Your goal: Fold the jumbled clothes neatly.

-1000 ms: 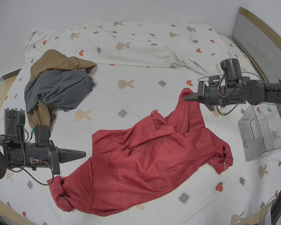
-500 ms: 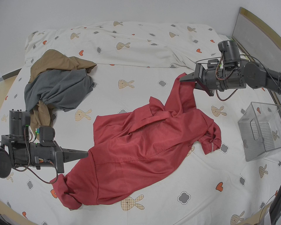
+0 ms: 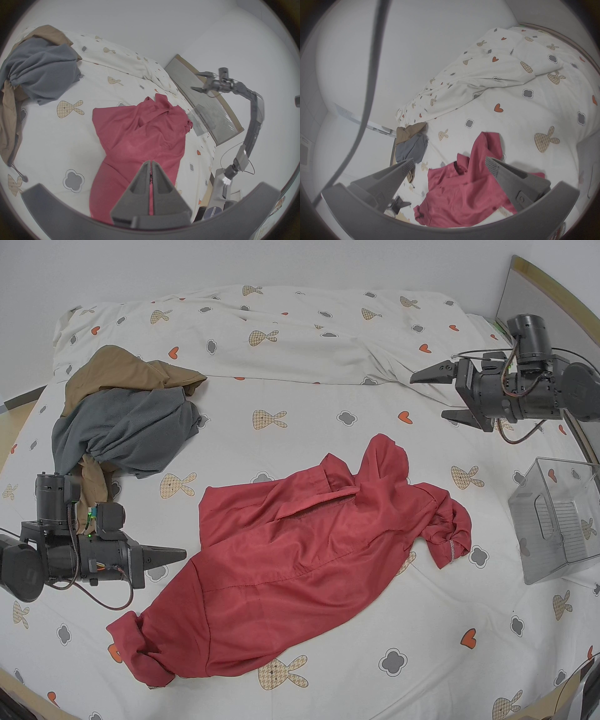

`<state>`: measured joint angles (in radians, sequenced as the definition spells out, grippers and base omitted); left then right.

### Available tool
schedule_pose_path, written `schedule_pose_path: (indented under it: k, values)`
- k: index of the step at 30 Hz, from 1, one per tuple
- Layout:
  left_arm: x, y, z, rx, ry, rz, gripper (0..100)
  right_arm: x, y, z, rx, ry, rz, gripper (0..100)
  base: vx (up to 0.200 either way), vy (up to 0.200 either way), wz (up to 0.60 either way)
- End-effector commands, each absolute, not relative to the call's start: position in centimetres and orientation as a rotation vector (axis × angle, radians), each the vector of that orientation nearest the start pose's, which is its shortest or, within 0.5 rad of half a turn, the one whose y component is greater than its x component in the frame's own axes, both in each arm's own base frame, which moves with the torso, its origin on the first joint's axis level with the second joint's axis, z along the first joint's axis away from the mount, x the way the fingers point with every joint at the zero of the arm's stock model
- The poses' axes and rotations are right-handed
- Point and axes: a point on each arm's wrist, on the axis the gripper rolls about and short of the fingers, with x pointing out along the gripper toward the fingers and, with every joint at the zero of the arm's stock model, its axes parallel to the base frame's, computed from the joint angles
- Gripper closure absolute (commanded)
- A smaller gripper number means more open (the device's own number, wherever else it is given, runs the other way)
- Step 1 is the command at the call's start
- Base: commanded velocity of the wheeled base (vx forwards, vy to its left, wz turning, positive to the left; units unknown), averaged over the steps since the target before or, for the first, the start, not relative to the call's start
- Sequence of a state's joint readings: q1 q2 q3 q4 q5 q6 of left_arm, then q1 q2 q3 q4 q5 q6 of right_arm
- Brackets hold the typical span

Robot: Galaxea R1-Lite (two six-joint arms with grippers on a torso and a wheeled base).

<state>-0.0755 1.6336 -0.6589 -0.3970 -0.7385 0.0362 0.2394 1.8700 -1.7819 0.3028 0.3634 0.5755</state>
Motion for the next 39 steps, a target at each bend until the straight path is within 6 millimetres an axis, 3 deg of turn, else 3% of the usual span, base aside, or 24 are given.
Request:
schedule_pose_path:
  k: [1,2,5,9,15,21,25,26,39]
  values:
    - [32.4,-2.1,10.6,-0.232,0.598,-0.783,100,23.0,8.2,32.2,0.552,0.565,0.539,0,0.0,0.0,0.0]
    - [33.4,-2.0,9.8,-0.279,0.614,-0.822,100,20.9,7.9,31.5,0.544,0.581,0.552,0,0.0,0.0,0.0]
    - [35.4,-1.2,8.4,-0.371,0.63,-0.902,100,17.7,7.0,30.5,0.527,0.569,0.566,0,0.0,0.0,0.0]
    - [36.8,-0.3,7.6,-0.45,0.65,-0.92,100,15.0,6.0,29.9,0.527,0.524,0.581,0,0.0,0.0,0.0]
    - [37.3,-0.3,7.0,-0.5,0.68,-0.909,100,13.9,5.6,29.1,0.527,0.531,0.578,0,0.0,0.0,0.0]
    - [37.5,-0.3,8.6,-0.6,0.706,-0.874,100,13.9,5.6,29.1,0.527,0.531,0.579,0,0.0,0.0,0.0]
    - [37.6,-0.3,8.4,-0.588,0.7,-0.875,100,14.0,5.6,29.0,0.527,0.532,0.577,0,0.0,0.0,0.0]
    - [37.8,-0.2,8.4,-0.59,0.7,-0.873,0,14.0,5.6,29.0,0.527,0.534,0.577,0,0.0,0.0,0.0]
    - [38.5,-0.2,7.7,-0.554,0.691,-0.841,0,14.0,5.6,28.8,0.529,0.543,0.585,0,0.0,0.0,0.0]
